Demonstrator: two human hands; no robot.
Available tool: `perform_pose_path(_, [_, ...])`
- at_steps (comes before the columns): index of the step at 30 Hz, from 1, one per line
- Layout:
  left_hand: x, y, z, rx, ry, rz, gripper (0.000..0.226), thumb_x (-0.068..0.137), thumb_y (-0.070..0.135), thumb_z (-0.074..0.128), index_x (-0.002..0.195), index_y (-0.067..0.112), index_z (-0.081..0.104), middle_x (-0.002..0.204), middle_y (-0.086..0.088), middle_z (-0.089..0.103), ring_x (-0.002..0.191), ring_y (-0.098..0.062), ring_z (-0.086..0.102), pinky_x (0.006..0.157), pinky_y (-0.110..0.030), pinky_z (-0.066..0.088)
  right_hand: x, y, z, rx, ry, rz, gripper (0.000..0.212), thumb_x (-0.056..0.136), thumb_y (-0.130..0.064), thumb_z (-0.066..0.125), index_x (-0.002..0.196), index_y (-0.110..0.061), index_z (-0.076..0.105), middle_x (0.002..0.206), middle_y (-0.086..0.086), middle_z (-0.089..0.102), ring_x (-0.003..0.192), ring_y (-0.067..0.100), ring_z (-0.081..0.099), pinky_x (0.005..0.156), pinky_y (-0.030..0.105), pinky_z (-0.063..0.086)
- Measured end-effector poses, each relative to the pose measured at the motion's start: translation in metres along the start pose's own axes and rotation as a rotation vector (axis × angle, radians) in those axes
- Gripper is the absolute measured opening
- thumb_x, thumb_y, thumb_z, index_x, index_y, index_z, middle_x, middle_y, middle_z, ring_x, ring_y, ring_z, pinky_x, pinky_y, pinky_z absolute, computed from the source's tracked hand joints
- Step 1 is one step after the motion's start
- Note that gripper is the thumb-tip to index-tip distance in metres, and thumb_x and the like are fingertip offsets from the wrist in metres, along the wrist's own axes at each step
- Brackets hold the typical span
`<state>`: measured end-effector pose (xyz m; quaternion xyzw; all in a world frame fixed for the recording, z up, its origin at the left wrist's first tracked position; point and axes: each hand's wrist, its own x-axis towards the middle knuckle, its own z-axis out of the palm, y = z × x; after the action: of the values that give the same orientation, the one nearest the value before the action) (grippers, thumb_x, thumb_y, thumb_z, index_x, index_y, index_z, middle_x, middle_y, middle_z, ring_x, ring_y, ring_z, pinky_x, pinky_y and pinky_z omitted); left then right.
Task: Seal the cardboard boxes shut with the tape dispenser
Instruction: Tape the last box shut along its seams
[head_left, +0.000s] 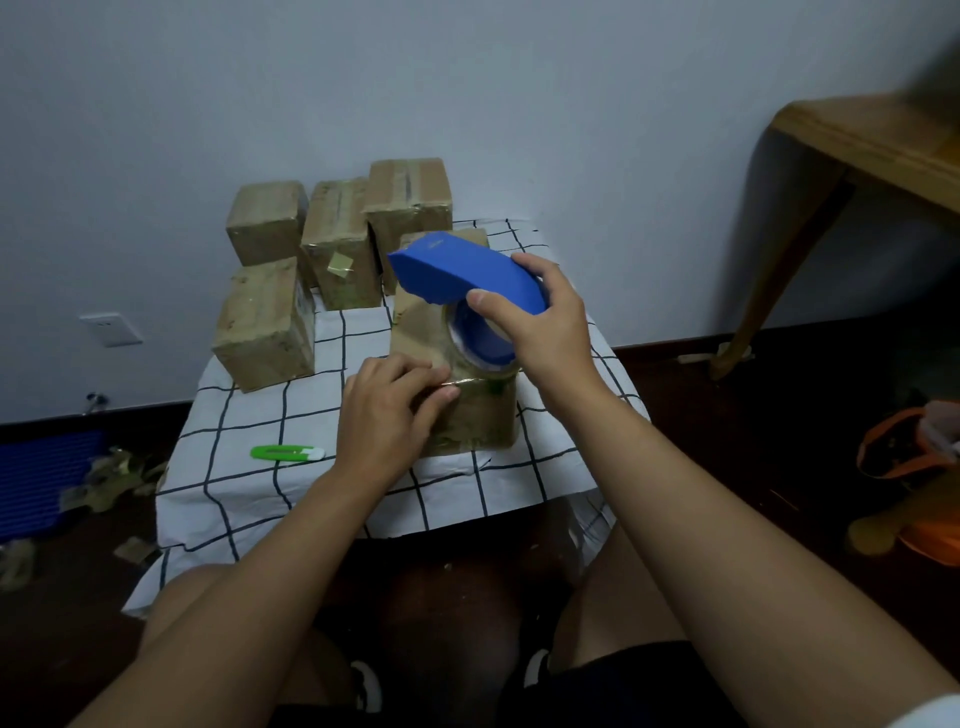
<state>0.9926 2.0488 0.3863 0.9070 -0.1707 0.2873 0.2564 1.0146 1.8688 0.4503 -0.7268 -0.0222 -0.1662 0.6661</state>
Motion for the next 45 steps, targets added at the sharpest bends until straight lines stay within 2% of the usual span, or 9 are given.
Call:
perform_pose_path(6, [0.001,0.000,-0.001,0.003,-0.012,-0.002,0.018,0.086,0.032,0.073,0.096,0.017,0.068,0.092,0.002,0.065,0.085,-0.023,0.055,0.073,-0.040,0.043,-0.005,0.004,0.007,-0.083,-0.024,-0.017,0.064,0.072,-0.043,0.082,0.129,-0.031,0.055,0.129,-0.009,0.052,0.116,0.009,0.052,0.097,0.034,0.051])
perform_pose_path(12, [-0.001,-0.004,0.001,0.009,-0.012,-0.002,0.021,0.082,0.030,0.076,0.089,0.012,0.067,0.092,-0.002,0.063,0.086,-0.027,0.053,0.073,-0.041,0.044,-0.006,0.002,0.011,-0.109,-0.010,-0.031,0.064,0.070,-0.046,0.082,0.126,-0.032,0.055,0.127,-0.009,0.052,0.115,0.009,0.052,0.096,0.032,0.050])
perform_pose_path(19, [0.002,0.000,0.009,0.012,0.045,-0.039,0.024,0.080,0.034,0.075,0.080,0.014,0.063,0.084,-0.001,0.058,0.081,-0.021,0.046,0.068,-0.037,0.038,-0.010,0.000,0.024,-0.091,0.014,-0.026,0.062,0.068,-0.049,0.080,0.122,-0.035,0.053,0.126,-0.009,0.053,0.113,0.006,0.053,0.092,0.028,0.050])
perform_pose_path(22, [-0.001,0.000,0.008,0.001,0.044,-0.002,0.021,0.085,0.035,0.070,0.085,0.014,0.066,0.087,-0.002,0.061,0.081,-0.021,0.049,0.069,-0.036,0.039,-0.011,0.000,0.026,-0.083,0.020,-0.019,0.060,0.069,-0.047,0.080,0.122,-0.035,0.053,0.127,-0.009,0.053,0.113,0.007,0.053,0.093,0.030,0.051])
perform_pose_path(27, [-0.011,-0.016,-0.002,-0.101,0.044,0.025,0.027,0.091,0.029,0.063,0.110,0.011,0.068,0.109,-0.004,0.067,0.099,-0.022,0.058,0.086,-0.034,0.045,-0.011,0.003,0.023,-0.087,0.013,-0.030,0.056,0.074,-0.043,0.081,0.122,-0.036,0.053,0.124,-0.012,0.052,0.112,0.006,0.053,0.091,0.028,0.049])
perform_pose_path(30, [-0.014,-0.022,-0.004,-0.048,0.136,0.040,0.021,0.091,0.023,0.063,0.099,0.007,0.074,0.106,-0.009,0.067,0.098,-0.029,0.056,0.086,-0.030,0.043,-0.012,0.004,0.024,-0.064,0.013,-0.022,0.058,0.071,-0.046,0.080,0.121,-0.037,0.052,0.120,-0.018,0.051,0.111,0.003,0.053,0.086,0.023,0.048])
perform_pose_path(34, [-0.009,-0.019,-0.002,-0.050,0.120,0.053,0.011,0.089,0.015,0.068,0.093,0.006,0.073,0.090,-0.007,0.064,0.088,-0.030,0.054,0.075,-0.033,0.044,-0.011,0.004,0.023,-0.046,0.017,-0.022,0.057,0.072,-0.044,0.081,0.122,-0.034,0.054,0.117,-0.023,0.052,0.108,0.002,0.054,0.083,0.022,0.049])
perform_pose_path(39, [-0.017,-0.027,-0.008,-0.153,0.091,0.042,0.017,0.091,0.019,0.065,0.103,0.009,0.071,0.099,-0.004,0.066,0.095,-0.023,0.058,0.083,-0.025,0.042,-0.011,0.004,0.023,-0.059,0.009,-0.026,0.057,0.073,-0.043,0.081,0.122,-0.035,0.054,0.116,-0.025,0.051,0.106,0.000,0.054,0.082,0.021,0.049])
perform_pose_path(45, [-0.009,-0.028,-0.008,-0.175,0.050,0.030,0.007,0.089,0.009,0.067,0.094,0.008,0.071,0.094,-0.005,0.064,0.092,-0.026,0.056,0.080,-0.027,0.042,-0.010,0.004,0.022,-0.072,0.005,-0.027,0.056,0.074,-0.043,0.081,0.123,-0.034,0.054,0.118,-0.020,0.052,0.108,0.005,0.055,0.088,0.030,0.053])
